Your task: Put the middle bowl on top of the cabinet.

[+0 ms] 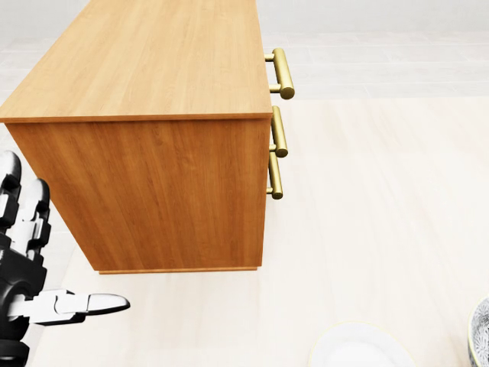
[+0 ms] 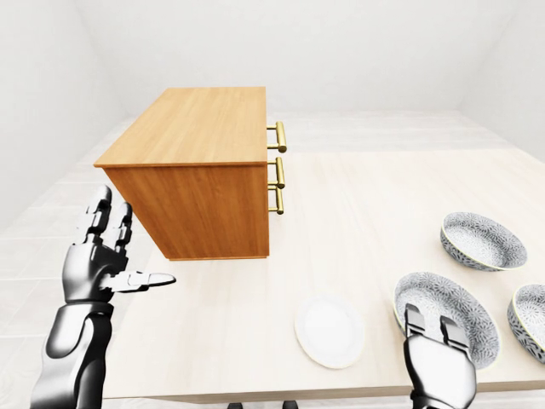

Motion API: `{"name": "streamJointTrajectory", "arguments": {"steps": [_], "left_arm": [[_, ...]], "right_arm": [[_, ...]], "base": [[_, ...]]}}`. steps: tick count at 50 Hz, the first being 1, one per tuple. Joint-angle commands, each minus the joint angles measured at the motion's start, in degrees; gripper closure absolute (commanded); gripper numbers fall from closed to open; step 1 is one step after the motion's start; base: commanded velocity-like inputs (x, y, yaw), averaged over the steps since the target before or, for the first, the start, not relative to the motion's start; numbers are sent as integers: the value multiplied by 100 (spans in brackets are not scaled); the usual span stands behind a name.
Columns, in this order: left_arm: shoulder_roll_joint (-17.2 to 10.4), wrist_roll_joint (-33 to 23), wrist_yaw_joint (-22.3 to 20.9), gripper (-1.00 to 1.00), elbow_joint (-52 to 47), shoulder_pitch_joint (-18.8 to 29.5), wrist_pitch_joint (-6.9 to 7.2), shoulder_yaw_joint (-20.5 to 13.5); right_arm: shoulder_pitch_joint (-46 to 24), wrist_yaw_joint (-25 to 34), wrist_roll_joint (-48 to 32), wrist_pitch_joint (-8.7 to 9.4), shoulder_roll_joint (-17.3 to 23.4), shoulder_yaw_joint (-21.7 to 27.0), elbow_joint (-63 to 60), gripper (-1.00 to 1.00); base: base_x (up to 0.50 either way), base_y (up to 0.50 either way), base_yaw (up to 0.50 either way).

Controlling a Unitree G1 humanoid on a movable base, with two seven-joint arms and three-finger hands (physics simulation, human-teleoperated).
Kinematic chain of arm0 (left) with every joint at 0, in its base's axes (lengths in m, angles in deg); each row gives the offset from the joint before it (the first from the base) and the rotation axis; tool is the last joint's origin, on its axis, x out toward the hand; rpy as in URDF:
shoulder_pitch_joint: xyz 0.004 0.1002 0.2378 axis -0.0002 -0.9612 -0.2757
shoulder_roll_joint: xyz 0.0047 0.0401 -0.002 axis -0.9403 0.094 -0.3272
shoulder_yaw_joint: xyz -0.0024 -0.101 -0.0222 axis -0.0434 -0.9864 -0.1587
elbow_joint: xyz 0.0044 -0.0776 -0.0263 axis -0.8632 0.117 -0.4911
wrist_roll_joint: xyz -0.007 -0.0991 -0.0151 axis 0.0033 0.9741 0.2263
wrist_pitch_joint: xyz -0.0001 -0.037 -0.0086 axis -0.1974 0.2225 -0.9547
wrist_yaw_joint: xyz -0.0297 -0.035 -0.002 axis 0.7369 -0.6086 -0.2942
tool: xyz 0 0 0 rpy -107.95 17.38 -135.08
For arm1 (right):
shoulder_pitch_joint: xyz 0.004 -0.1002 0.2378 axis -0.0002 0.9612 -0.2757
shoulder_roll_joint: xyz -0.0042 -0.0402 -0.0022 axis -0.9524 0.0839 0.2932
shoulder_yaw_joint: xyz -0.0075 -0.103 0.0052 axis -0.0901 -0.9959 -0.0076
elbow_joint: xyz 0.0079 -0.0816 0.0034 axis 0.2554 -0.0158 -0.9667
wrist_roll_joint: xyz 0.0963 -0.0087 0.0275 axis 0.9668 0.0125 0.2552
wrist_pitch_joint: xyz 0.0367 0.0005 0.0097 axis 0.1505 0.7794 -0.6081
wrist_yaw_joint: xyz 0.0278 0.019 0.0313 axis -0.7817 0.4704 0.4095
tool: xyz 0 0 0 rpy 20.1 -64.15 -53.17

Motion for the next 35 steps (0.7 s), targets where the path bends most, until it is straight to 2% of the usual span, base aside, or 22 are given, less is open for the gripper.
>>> {"name": "streamJointTrajectory", "arguments": {"steps": [1,5,9,11,12,13,22,27,29,30,31,35], "left_arm": [[-2,-11,-6,-100,89,3,0,-1],[-4,16,-8,-100,43,-12,0,-16],[-4,17,-9,-100,37,-15,0,-17],[-6,21,-11,-100,52,-13,0,-26],[-8,19,-7,-100,64,-3,0,-30],[-11,20,-5,-100,76,6,0,-33],[-12,17,-2,-100,60,0,0,-26],[-15,-5,18,-100,126,25,0,-16],[-17,8,14,-100,63,0,0,-21],[-16,12,13,-100,51,-5,0,-26],[-18,20,12,-100,39,-3,0,-33],[-18,19,13,-100,47,5,0,-40]], "right_arm": [[42,51,-3,0,-35,36,-1,-66],[45,51,-44,0,-47,36,-6,-69],[75,100,-32,0,-73,51,-81,-46],[84,95,-56,0,-77,67,-59,-45],[87,92,-63,0,-75,77,-54,-17],[83,101,-61,0,-79,83,-62,-9],[83,99,-65,0,-105,119,-89,-11],[98,138,-50,0,-126,153,-159,7],[102,142,-54,0,-133,167,-175,33],[104,145,-49,0,-139,172,-185,37],[112,148,-48,0,-146,175,-195,65],[115,139,-55,0,-164,193,-198,77]], "base": [[0,0,0],[0,0,0],[0,0,0],[0,0,0],[0,0,0],[0,0,0],[0,0,0],[0,0,0],[0,0,0],[0,0,0],[0,0,0],[0,0,0]]}}
